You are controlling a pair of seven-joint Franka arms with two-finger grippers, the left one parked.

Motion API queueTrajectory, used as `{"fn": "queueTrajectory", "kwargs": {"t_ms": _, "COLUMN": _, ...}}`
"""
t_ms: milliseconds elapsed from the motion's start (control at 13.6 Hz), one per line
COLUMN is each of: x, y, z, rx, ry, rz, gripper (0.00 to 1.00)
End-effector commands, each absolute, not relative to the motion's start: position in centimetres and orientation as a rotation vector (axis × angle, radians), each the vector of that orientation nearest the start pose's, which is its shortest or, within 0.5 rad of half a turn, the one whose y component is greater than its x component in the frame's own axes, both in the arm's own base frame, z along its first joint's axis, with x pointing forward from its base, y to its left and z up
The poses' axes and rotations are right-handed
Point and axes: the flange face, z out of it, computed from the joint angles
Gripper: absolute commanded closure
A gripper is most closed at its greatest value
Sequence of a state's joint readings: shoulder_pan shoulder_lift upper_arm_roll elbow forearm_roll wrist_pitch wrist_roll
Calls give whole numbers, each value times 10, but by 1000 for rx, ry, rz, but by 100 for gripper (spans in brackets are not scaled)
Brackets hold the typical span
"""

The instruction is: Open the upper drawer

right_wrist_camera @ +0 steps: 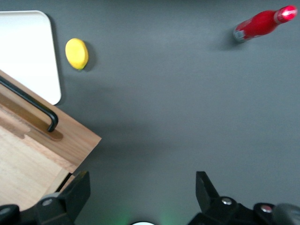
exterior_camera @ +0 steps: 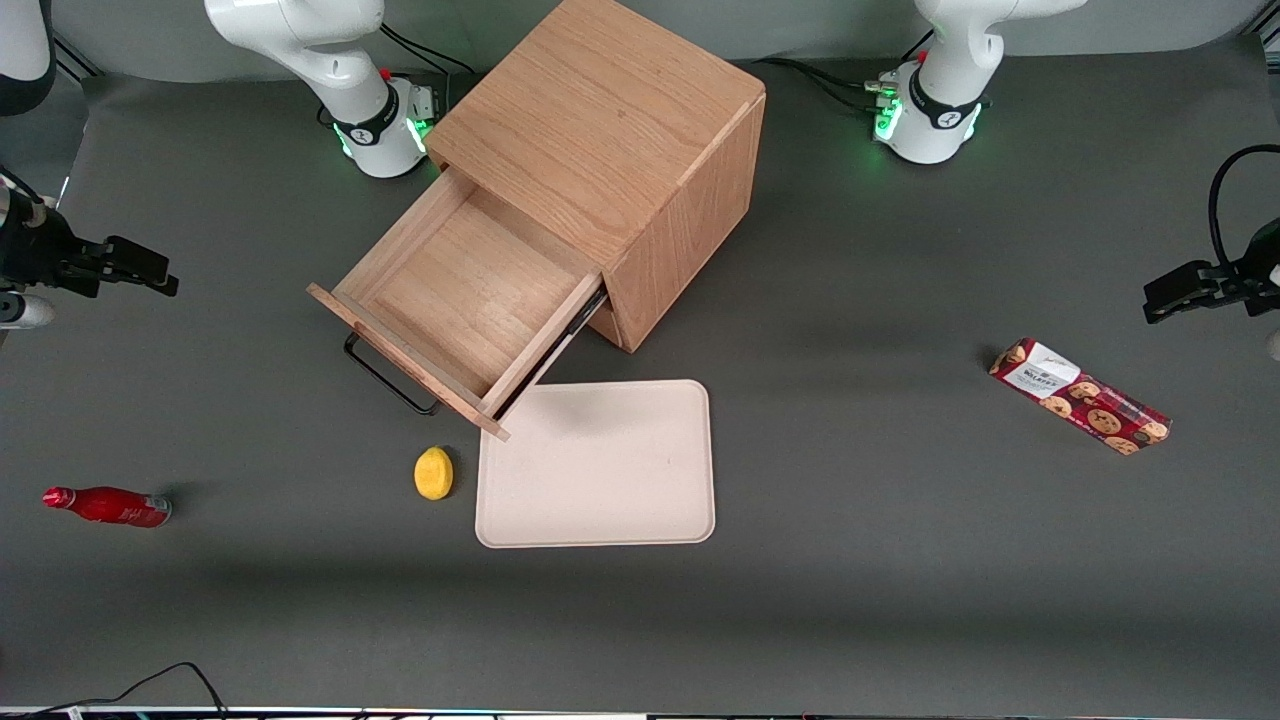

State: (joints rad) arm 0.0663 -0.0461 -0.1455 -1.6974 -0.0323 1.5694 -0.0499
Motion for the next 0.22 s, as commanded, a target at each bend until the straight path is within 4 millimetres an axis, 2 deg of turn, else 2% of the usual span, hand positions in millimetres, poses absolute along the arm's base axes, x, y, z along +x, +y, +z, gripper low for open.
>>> {"fn": "queueTrajectory", "kwargs": {"t_ms": 0, "x": 536, "y": -49, "z": 599, "rx": -3206, "ry": 79, "rz": 109, "gripper": 0}}
{"fn": "queueTrajectory", "kwargs": {"t_ms": 147, "x": 540, "y": -50, "z": 602, "rx": -3207, "ry": 83, "rz": 95, "gripper": 0}}
